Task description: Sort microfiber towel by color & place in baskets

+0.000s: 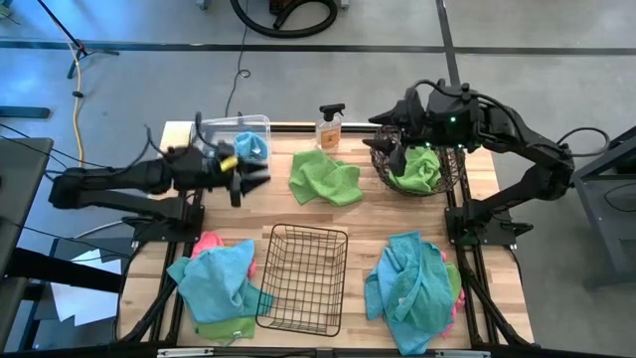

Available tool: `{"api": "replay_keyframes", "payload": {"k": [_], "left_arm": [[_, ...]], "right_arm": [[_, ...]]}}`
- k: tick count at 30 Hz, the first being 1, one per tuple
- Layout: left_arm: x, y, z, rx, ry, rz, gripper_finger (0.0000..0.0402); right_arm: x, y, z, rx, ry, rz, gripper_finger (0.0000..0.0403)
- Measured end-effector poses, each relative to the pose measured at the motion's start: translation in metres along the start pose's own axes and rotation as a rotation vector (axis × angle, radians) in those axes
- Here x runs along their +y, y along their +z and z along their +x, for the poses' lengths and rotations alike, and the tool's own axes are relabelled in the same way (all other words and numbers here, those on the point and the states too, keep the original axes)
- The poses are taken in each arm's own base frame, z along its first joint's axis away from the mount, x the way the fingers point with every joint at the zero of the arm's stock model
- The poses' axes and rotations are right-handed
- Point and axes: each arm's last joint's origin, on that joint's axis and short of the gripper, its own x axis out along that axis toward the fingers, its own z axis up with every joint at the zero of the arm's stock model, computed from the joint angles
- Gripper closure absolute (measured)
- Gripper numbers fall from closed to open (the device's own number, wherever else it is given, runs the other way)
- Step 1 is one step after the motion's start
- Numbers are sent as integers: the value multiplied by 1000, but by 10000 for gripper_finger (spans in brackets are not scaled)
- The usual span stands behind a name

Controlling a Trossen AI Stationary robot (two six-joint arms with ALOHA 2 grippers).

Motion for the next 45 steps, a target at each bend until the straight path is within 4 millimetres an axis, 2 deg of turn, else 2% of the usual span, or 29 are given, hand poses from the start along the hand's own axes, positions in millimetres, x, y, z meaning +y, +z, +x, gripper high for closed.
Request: {"api": "replay_keyframes", "payload": {"k": [4,7,16,24,30,37,40,45], "left_arm": [[-4,-33,5,92,-51,-64,193],[-11,-43,4,143,-90,-52,193],[-25,-43,-6,131,-205,270,193],[-26,-42,-6,111,-199,290,193],[-23,-40,-5,70,-98,282,193],[-23,-40,-5,58,-74,308,193],[-23,-40,-5,56,-76,364,193],[-23,-40,-5,55,-76,378,193]], "right_arm": [[0,0,0,-1,15,45,155],[1,0,0,0,20,49,155],[2,-1,0,17,53,215,155],[3,-22,-2,234,57,309,155],[10,-65,16,547,41,380,155],[47,-137,45,898,158,347,155],[67,-165,44,1023,175,363,155],[100,-206,27,1140,101,471,155]]}}
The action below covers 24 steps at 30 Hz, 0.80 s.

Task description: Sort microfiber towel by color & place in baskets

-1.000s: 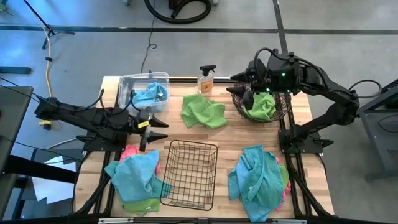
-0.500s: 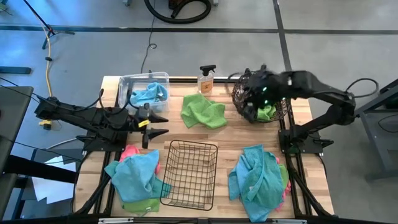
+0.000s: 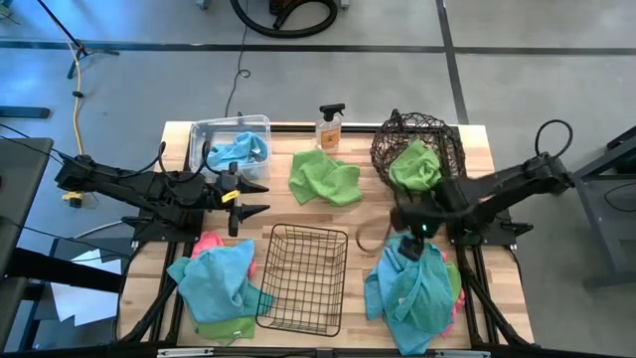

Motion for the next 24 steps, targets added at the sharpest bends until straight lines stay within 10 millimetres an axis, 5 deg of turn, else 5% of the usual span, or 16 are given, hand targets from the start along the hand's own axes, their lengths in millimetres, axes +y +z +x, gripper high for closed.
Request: {"api": "replay_keyframes", "payload": {"k": [10,24], "left_arm": [[0,0,0,0,0,9,193],[0,1,0,-9,16,6,193]], "right_arm": [[24,-63,46,26,-22,288,155],[34,-71,67,-62,-93,388,155]]}}
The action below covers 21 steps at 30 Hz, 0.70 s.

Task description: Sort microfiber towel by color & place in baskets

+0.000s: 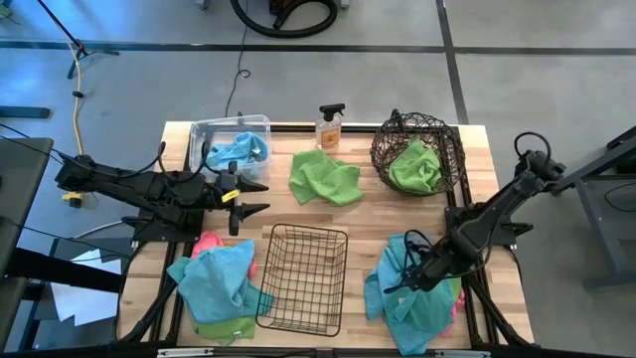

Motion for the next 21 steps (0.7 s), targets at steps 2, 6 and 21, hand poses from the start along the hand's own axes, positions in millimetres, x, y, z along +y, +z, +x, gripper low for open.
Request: {"api": "replay_keyframes", "payload": {"k": [2,6,21], "left_arm": [[0,1,0,-10,-1,-3,193],[0,3,0,-28,3,-10,193],[5,6,0,-57,26,23,193]], "right_arm": [[5,0,7,-2,-14,-12,155],[9,-1,18,-6,-56,-10,155],[16,-2,30,29,-73,-57,388]]}}
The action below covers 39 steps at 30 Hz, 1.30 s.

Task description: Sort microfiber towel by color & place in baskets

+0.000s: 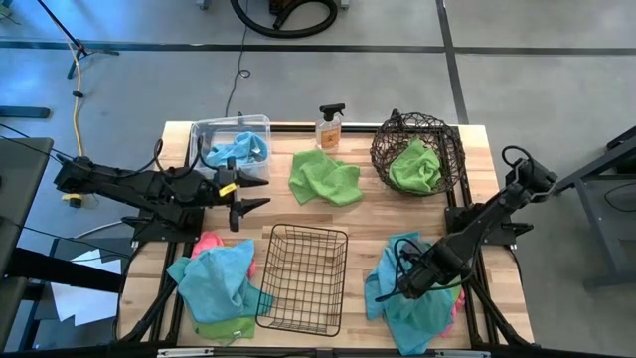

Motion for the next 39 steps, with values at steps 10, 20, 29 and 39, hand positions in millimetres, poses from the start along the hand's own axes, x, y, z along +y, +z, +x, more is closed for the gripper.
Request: {"api": "replay_keyframes", "payload": {"k": [10,20,29,39], "left_arm": [[4,26,-14,-245,48,86,193],[6,39,-21,-375,108,203,193],[6,40,-21,-379,108,204,193],[4,37,-15,-358,102,87,193]], "right_arm": [[-13,-2,-103,-103,115,-71,399],[-40,16,-211,-617,228,-100,402],[-30,50,-221,-763,227,-203,402],[-15,92,-237,-893,313,-346,403]]}}
